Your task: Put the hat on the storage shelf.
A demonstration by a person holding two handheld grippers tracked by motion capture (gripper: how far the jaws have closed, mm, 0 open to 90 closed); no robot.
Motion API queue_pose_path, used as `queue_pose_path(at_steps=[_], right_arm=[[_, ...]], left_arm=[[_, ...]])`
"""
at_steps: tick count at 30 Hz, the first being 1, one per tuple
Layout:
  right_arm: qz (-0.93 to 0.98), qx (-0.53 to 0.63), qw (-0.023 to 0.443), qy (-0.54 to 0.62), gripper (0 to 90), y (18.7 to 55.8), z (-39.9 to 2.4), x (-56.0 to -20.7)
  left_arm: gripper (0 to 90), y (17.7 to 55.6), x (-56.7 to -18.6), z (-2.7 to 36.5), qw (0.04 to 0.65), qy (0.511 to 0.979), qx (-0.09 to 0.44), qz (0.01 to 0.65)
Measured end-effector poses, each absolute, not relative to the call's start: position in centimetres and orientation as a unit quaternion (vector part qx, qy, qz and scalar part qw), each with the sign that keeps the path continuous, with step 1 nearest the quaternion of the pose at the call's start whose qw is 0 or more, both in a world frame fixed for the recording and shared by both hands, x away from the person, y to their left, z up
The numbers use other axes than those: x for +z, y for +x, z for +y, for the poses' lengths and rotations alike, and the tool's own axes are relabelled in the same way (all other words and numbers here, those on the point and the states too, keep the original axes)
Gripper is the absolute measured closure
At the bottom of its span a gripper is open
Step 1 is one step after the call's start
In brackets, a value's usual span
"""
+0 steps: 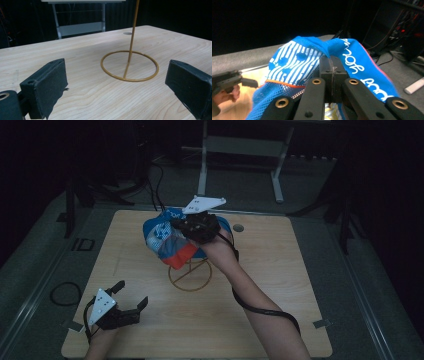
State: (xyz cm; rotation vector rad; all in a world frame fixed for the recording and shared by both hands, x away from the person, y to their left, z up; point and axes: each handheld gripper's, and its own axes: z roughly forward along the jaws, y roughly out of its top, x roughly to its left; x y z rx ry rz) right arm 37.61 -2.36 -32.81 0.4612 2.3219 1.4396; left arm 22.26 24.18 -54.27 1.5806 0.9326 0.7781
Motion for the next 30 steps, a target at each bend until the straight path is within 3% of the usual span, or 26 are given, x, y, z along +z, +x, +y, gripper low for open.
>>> queue_pose_path(at_steps=[15,30], right_arm=[[0.828,0.495,0.196,0.175,89.9,37.5,-4.1,-35.0],[0.815,0.516,0.177,0.196,79.1,37.9,-6.5,-35.8]], left_arm=[[4.2,22.5,-54.6,24.0,0.538,0.673,0.323,0.392],[4.2,22.7,-54.9,24.2,0.539,0.671,0.316,0.399]])
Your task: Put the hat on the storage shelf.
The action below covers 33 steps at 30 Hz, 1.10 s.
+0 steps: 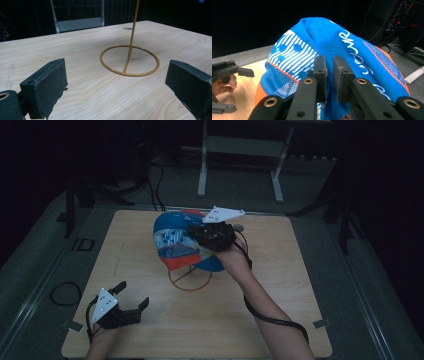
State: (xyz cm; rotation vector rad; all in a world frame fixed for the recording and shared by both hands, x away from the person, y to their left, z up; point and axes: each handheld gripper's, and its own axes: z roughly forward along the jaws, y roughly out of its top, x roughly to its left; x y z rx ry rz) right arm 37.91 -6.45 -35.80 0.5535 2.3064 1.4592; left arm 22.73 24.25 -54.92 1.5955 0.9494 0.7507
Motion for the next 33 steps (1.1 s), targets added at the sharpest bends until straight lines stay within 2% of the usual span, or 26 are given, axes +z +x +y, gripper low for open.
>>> queue_pose_path(at_steps=[18,21,25,33], right_arm=[[0.797,0.535,0.182,0.214,69.2,37.5,-9.2,-36.1],[0.794,0.531,0.201,0.216,62.0,37.1,-9.3,-36.2],[0.792,0.530,0.210,0.220,59.4,37.4,-9.2,-36.0],[0.797,0.525,0.193,0.230,57.6,38.9,-8.6,-35.7]], left_arm=[[4.2,22.8,-55.1,24.2,0.540,0.673,0.310,0.400],[4.2,22.8,-55.1,24.3,0.538,0.673,0.310,0.402],[4.2,22.9,-55.2,24.3,0.540,0.671,0.308,0.404],[4.2,22.9,-55.2,24.3,0.542,0.671,0.305,0.404]])
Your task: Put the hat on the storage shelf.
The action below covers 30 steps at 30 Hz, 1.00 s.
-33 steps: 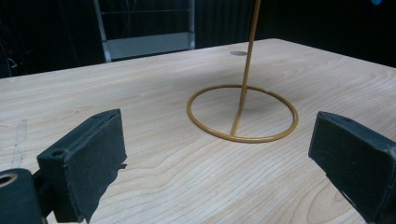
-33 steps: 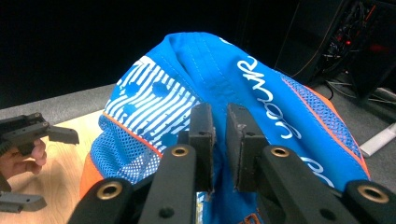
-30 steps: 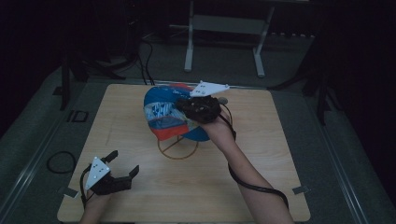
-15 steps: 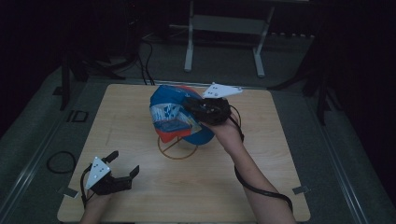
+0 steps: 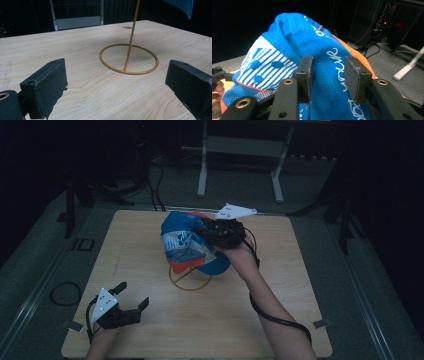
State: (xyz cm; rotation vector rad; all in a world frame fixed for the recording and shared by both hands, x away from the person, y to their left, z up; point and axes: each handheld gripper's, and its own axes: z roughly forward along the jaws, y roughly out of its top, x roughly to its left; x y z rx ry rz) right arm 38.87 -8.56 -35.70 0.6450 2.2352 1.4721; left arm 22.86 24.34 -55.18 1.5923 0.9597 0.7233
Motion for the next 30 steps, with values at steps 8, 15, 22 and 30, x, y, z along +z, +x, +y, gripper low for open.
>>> queue_pose_path(at_steps=[8,15,22,30], right_arm=[[0.796,0.526,0.170,0.247,52.7,38.9,-9.6,-36.9],[0.797,0.526,0.165,0.246,50.7,38.2,-10.5,-37.2],[0.793,0.531,0.164,0.248,49.6,37.5,-11.8,-37.6],[0.793,0.533,0.159,0.251,46.8,36.5,-13.3,-38.9]], left_arm=[[4.2,22.9,-55.3,24.5,0.542,0.672,0.300,0.405],[4.2,22.9,-55.3,24.4,0.542,0.672,0.301,0.404],[4.2,22.9,-55.3,24.3,0.542,0.672,0.300,0.405],[4.2,22.9,-55.3,24.3,0.542,0.673,0.300,0.404]])
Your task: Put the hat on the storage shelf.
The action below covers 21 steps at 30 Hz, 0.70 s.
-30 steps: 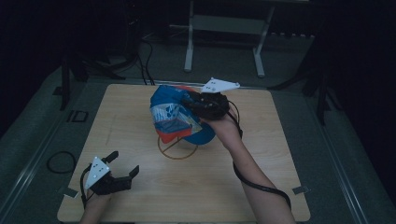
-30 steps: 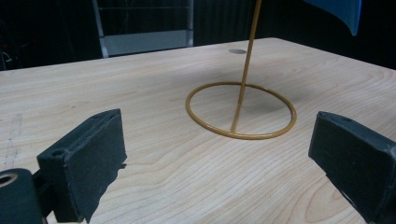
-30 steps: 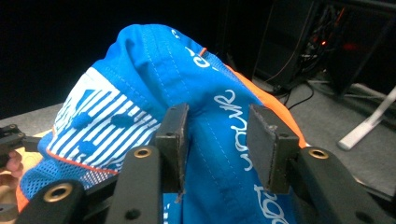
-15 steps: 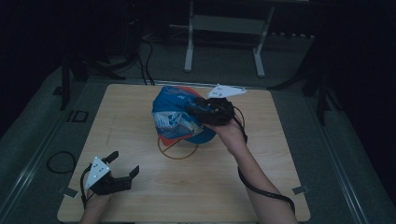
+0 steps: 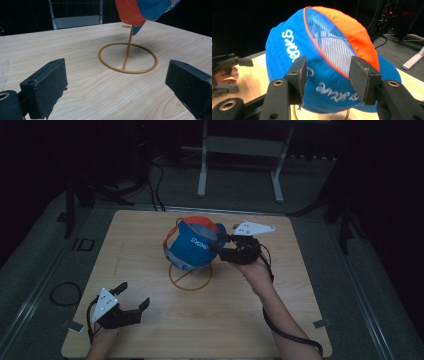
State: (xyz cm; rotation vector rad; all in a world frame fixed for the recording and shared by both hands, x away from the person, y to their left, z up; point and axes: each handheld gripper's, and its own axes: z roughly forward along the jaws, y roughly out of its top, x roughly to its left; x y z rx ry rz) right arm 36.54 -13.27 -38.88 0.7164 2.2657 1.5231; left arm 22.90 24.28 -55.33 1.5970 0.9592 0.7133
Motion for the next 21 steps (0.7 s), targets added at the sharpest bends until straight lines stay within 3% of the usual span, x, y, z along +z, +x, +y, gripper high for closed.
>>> queue_pose_path(at_steps=[5,9,13,21], right_arm=[[0.789,0.542,0.162,0.242,36.7,35.2,-14.4,-39.8],[0.786,0.557,0.144,0.227,20.5,34.1,-15.1,-40.8],[0.785,0.564,0.137,0.218,12.6,33.1,-15.5,-42.1],[0.795,0.566,0.110,0.189,13.1,31.8,-16.2,-45.9]], left_arm=[[4.2,22.9,-55.3,24.3,0.541,0.672,0.302,0.405],[4.2,22.9,-55.3,24.3,0.542,0.671,0.302,0.406],[4.2,23.0,-55.3,24.2,0.541,0.673,0.302,0.404],[4.2,23.0,-55.4,24.2,0.540,0.674,0.302,0.403]])
